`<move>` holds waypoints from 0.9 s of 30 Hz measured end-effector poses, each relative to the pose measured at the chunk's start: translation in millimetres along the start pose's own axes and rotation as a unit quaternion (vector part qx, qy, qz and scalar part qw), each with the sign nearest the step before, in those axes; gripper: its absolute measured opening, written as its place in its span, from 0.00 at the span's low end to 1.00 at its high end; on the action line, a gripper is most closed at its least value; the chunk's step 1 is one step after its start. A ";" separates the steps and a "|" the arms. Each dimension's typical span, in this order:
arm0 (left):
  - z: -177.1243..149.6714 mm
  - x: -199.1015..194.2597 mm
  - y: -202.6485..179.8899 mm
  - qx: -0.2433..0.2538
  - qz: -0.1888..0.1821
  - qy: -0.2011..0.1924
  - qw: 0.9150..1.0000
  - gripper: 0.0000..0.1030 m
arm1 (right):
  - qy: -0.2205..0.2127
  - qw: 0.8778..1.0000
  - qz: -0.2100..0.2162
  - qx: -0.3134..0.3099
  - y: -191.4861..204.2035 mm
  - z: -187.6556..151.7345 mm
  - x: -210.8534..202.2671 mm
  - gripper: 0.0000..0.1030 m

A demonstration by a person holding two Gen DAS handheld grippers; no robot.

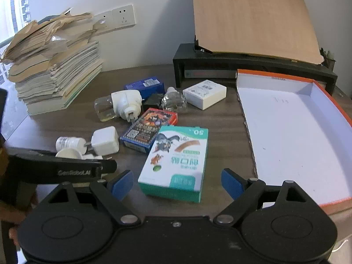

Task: Organize rigid objects
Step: 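Grasp the white cup device with left tool while right tool grasps teal bandage box, then carry the cup device and teal box with both tools over the white box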

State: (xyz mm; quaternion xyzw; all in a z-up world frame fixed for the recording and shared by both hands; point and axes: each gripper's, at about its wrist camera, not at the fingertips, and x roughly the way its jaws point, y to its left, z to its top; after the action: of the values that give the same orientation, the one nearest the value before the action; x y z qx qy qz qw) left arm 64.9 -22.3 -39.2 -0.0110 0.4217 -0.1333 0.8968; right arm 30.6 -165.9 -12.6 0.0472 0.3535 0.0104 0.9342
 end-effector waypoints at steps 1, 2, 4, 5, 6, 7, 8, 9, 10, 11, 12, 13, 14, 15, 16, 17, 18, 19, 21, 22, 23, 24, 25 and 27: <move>-0.3 -0.9 0.1 0.000 -0.002 -0.003 1.000 0.55 | -0.002 1.000 0.000 0.000 0.6 2.3 2.4 0.99; -0.4 -1.9 0.0 0.000 -0.002 -0.005 1.000 0.55 | -0.003 1.000 0.000 0.002 1.1 5.0 5.1 0.99; 0.2 -6.6 0.7 -0.004 -0.002 -0.012 1.000 0.55 | -0.004 1.000 0.002 0.009 2.3 9.9 10.8 0.99; 1.0 -9.3 1.5 -0.006 -0.002 -0.015 1.000 0.55 | -0.001 1.000 0.004 0.012 2.8 12.2 14.1 0.99; 1.9 -12.8 2.9 -0.009 -0.003 -0.019 1.000 0.55 | 0.002 1.000 0.006 0.015 3.6 14.3 17.5 0.99; 2.5 -15.5 4.3 -0.012 -0.002 -0.022 1.000 0.55 | 0.003 1.000 0.006 0.016 4.9 16.4 21.1 0.99; 3.3 -18.4 5.7 -0.015 -0.001 -0.025 1.000 0.55 | 0.004 1.000 0.004 0.016 6.3 18.0 24.5 0.99; 3.4 -21.4 7.9 -0.019 0.002 -0.027 0.999 0.55 | 0.006 1.000 -0.001 0.015 7.8 19.8 28.0 0.99; 3.2 -23.7 9.5 -0.022 0.003 -0.029 0.999 0.55 | 0.009 1.000 -0.006 0.016 8.5 21.7 32.1 0.99; 3.0 -26.0 11.7 -0.028 0.004 -0.031 0.999 0.55 | 0.015 1.000 -0.012 0.016 8.9 23.4 36.6 0.99; 2.8 -27.7 13.3 -0.033 0.004 -0.032 0.999 0.55 | 0.022 0.999 -0.020 0.018 9.0 24.6 41.2 0.99; 2.5 -29.1 13.8 -0.034 0.007 -0.032 0.999 0.55 | 0.031 0.999 -0.025 0.022 8.7 25.8 46.0 0.99; 1.9 -31.2 14.9 -0.034 0.009 -0.033 0.999 0.55 | 0.044 0.998 -0.025 0.024 8.2 27.1 51.5 0.99; 1.4 -33.1 15.5 -0.036 0.009 -0.034 0.999 0.55 | 0.055 0.998 -0.025 0.025 7.5 27.9 56.1 0.99; 1.3 -34.5 15.9 -0.039 0.008 -0.034 0.999 0.55 | 0.064 0.997 -0.026 0.027 7.3 29.1 59.7 0.98; 1.1 -36.2 16.3 -0.042 0.008 -0.035 0.998 0.55 | 0.067 0.997 -0.029 0.027 7.3 29.6 62.0 0.97; 1.0 -37.9 16.2 -0.043 0.008 -0.036 0.998 0.55 | 0.069 0.997 -0.033 0.027 7.1 30.2 63.7 0.91; 1.2 -39.3 15.5 -0.042 0.008 -0.037 0.998 0.55 | 0.071 0.996 -0.036 0.028 6.7 31.0 64.6 0.85; 1.2 -42.1 14.2 -0.044 0.009 -0.040 0.998 0.55 | 0.071 0.996 -0.042 0.032 5.1 33.6 62.8 0.82; 1.4 -43.3 13.5 -0.044 0.008 -0.040 0.998 0.55 | 0.069 0.996 -0.044 0.033 4.3 34.7 60.1 0.82; 1.2 -44.4 13.0 -0.045 0.007 -0.041 0.998 0.55 | 0.065 0.996 -0.043 0.035 2.9 36.0 56.4 0.81; 1.4 -45.7 11.7 -0.045 0.006 -0.042 0.998 0.55 | 0.063 0.996 -0.041 0.037 1.7 37.9 53.1 0.81; 1.7 -46.6 10.3 -0.044 0.005 -0.042 0.998 0.55 | 0.062 0.996 -0.042 0.038 0.5 39.7 49.2 0.81; 2.5 -48.3 6.2 -0.043 0.003 -0.043 0.998 0.55 | 0.057 0.997 -0.045 0.039 -2.7 43.5 40.5 0.81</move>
State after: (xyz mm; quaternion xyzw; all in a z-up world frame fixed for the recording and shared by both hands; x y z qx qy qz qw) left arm 38.9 -4.5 -2.0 -0.0535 0.3883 -0.1119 0.9131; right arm 89.7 -170.0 -7.1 0.0665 0.4080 -0.0431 0.9095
